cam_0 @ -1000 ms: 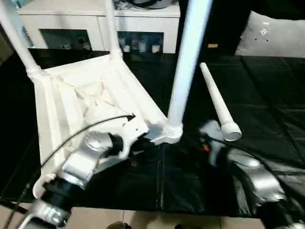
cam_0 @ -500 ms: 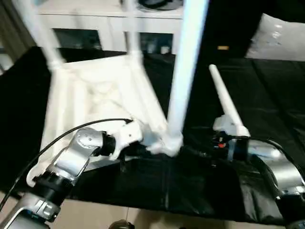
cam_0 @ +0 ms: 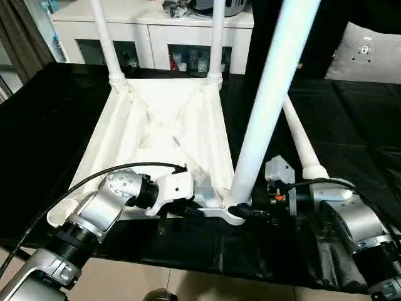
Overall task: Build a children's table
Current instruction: Rotate leg to tighten
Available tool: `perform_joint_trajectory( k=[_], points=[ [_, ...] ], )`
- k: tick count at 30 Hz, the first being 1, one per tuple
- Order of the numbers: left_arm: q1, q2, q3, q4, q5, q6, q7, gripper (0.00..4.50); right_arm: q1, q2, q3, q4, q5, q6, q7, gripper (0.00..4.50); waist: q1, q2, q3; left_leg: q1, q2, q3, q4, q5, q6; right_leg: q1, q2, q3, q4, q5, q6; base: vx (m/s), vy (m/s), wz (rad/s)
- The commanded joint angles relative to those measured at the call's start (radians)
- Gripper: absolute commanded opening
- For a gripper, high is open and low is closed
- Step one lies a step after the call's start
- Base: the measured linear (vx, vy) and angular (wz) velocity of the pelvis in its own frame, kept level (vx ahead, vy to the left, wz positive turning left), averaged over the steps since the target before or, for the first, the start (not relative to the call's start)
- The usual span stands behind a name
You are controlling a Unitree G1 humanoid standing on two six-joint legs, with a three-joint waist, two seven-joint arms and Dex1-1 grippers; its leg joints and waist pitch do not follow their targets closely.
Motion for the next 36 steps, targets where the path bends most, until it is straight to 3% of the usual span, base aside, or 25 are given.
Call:
perform_joint_trajectory(
  k=[1, 12, 17, 19, 21, 23, 26, 27, 29, 30, 31, 36],
  points=[
    [-0.028, -0.001, -0.022, -0.002, 0.019, -0.031, -0.022, 0.00, -0.015, -0.007, 0.007, -0.002, -0.004, 0.013, 0.009, 3.62, -0.005, -0.005, -0.074, 0.013, 0.049, -0.014, -0.064, -0.218, 0.049, 0.047, -0.078, 0.046, -0.071, -0.275, -0.196, 0.000, 0.000, 0.00],
    [-0.029, 0.002, -0.007, 0.018, 0.016, -0.032, -0.025, 0.00, -0.004, 0.007, 0.009, 0.010, 0.001, 0.046, 0.009, 2.76, -0.005, -0.003, -0.072, 0.014, 0.049, -0.015, -0.066, -0.239, 0.041, 0.047, -0.078, 0.045, -0.075, -0.312, -0.188, 0.000, 0.000, 0.00],
    [-0.007, -0.058, 0.045, -0.046, -0.045, 0.099, 0.051, 0.00, 0.029, 0.094, -0.014, 0.002, 0.010, 0.148, -0.142, 2.73, -0.007, 0.001, -0.068, 0.016, 0.049, -0.014, -0.068, -0.256, 0.031, 0.046, -0.079, 0.045, -0.076, -0.331, -0.194, 0.000, 0.000, 0.00],
    [-0.003, -0.108, 0.072, -0.074, -0.045, 0.183, 0.148, 0.00, 0.040, 0.160, -0.014, 0.013, -0.025, 0.175, -0.270, 2.72, -0.018, -0.001, -0.065, 0.019, 0.046, -0.018, -0.073, -0.296, 0.004, 0.044, -0.078, 0.043, -0.084, -0.417, -0.164, 0.000, 0.000, 0.00],
    [-0.002, -0.152, 0.090, -0.090, -0.046, 0.243, 0.219, 0.00, 0.034, 0.210, -0.029, 0.036, -0.038, 0.202, -0.362, 2.72, -0.026, 0.001, -0.062, 0.017, 0.042, -0.021, -0.075, -0.311, -0.002, 0.046, -0.079, 0.039, -0.088, -0.453, -0.151, 0.000, 0.000, 0.00],
    [-0.001, -0.211, 0.112, -0.111, -0.057, 0.313, 0.292, 0.00, 0.015, 0.268, -0.056, 0.077, -0.050, 0.206, -0.467, 2.72, -0.046, 0.000, -0.061, 0.016, 0.039, -0.024, -0.075, -0.328, -0.012, 0.044, -0.081, 0.034, -0.096, -0.506, -0.129, 0.000, 0.000, 0.00],
    [-0.004, -0.327, 0.126, -0.135, -0.035, 0.390, 0.429, 0.00, -0.037, 0.353, -0.111, 0.171, -0.069, 0.207, -0.648, 2.72, -0.072, -0.004, -0.062, 0.014, 0.034, -0.025, -0.070, -0.326, -0.005, 0.042, -0.078, 0.031, -0.101, -0.514, -0.127, 0.000, 0.000, 0.00],
    [-0.004, -0.327, 0.126, -0.135, -0.035, 0.390, 0.429, 0.00, -0.037, 0.353, -0.111, 0.171, -0.069, 0.207, -0.648, 2.72, -0.077, -0.004, -0.062, 0.012, 0.033, -0.025, -0.069, -0.324, -0.002, 0.044, -0.078, 0.030, -0.101, -0.514, -0.125, 0.000, 0.000, 0.00],
    [0.001, -0.376, 0.104, -0.150, -0.003, 0.398, 0.478, 0.00, -0.052, 0.375, -0.119, 0.193, -0.088, 0.205, -0.708, 2.72, -0.077, -0.005, -0.061, 0.018, 0.029, -0.020, -0.063, -0.322, 0.022, 0.035, -0.076, 0.033, -0.113, -0.538, -0.106, 0.000, 0.000, 0.00],
    [0.003, -0.385, 0.093, -0.157, 0.005, 0.401, 0.488, 0.00, -0.055, 0.381, -0.122, 0.196, -0.097, 0.204, -0.728, 2.72, -0.075, -0.005, -0.063, 0.020, 0.029, -0.019, -0.062, -0.314, 0.025, 0.034, -0.075, 0.034, -0.113, -0.534, -0.106, 0.000, 0.000, 0.00],
    [0.003, -0.395, 0.079, -0.160, 0.023, 0.396, 0.508, 0.00, -0.058, 0.386, -0.119, 0.199, -0.113, 0.200, -0.745, 2.72, -0.075, -0.007, -0.064, 0.011, 0.029, -0.019, -0.064, -0.292, 0.030, 0.039, -0.075, 0.034, -0.110, -0.519, -0.104, 0.000, 0.000, 0.00],
    [-0.002, -0.364, 0.072, -0.158, 0.057, 0.400, 0.521, 0.00, -0.047, 0.396, -0.134, 0.193, -0.121, 0.144, -0.746, 2.72, -0.071, 0.000, -0.070, 0.008, 0.037, -0.020, -0.068, -0.272, 0.036, 0.042, -0.074, 0.038, -0.095, -0.401, -0.132, 0.000, 0.000, 0.00]
  ],
)
